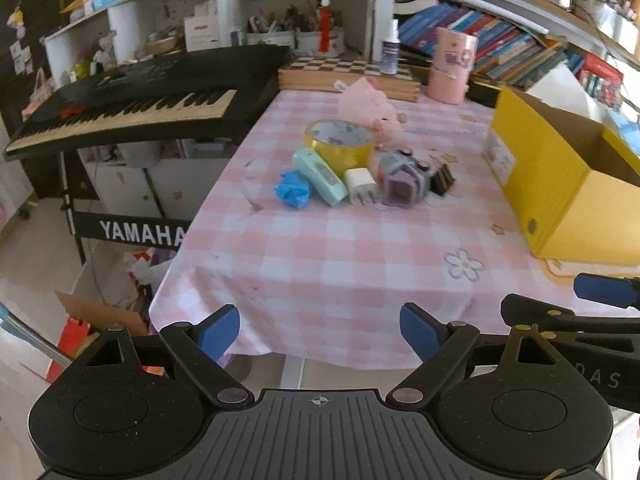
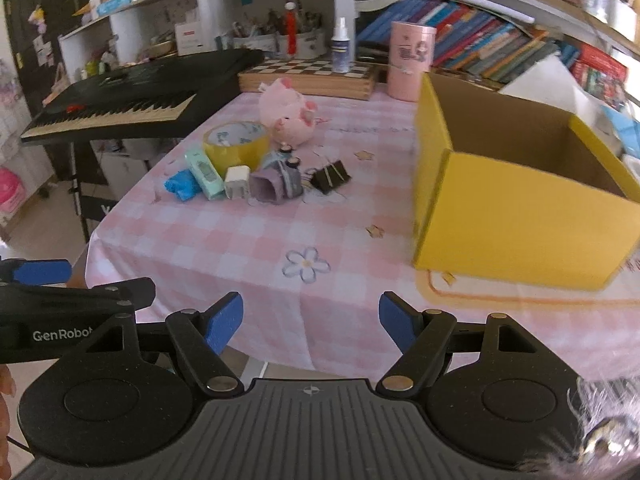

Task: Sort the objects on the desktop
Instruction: 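Grasp the blue plastic bag with the left gripper while the right gripper grasps the toy car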

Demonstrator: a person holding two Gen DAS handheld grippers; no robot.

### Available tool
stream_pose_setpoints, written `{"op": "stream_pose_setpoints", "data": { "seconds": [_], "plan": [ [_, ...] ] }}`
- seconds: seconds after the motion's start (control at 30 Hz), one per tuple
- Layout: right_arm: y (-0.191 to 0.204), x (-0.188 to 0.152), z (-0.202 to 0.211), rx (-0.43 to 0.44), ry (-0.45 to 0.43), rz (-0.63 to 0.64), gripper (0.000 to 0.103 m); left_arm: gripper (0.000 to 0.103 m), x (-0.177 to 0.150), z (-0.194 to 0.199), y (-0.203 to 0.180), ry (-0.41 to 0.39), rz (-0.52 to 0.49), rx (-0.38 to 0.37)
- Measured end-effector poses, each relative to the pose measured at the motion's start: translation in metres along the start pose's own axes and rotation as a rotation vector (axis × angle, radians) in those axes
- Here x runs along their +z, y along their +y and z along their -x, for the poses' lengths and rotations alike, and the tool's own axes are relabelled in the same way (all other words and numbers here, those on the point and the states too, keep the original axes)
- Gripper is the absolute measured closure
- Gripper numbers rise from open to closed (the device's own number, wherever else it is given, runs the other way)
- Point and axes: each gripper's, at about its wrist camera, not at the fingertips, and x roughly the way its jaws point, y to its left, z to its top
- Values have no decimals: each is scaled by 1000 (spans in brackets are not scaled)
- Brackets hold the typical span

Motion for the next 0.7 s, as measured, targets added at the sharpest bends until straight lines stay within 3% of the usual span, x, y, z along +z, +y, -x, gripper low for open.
{"op": "stream_pose_setpoints", "data": {
  "seconds": [0.13,0.4,0.7],
  "plan": [
    [1,18,-21,38,10,25,29,15,12,-13,7,-1,33,28],
    [0,53,-63,77,14,59,48,20,40,-43,18,-19,80,70],
    [-4,77,-96,112,34,97,49,31,69,-86,21,-29,74,78]
  ]
}}
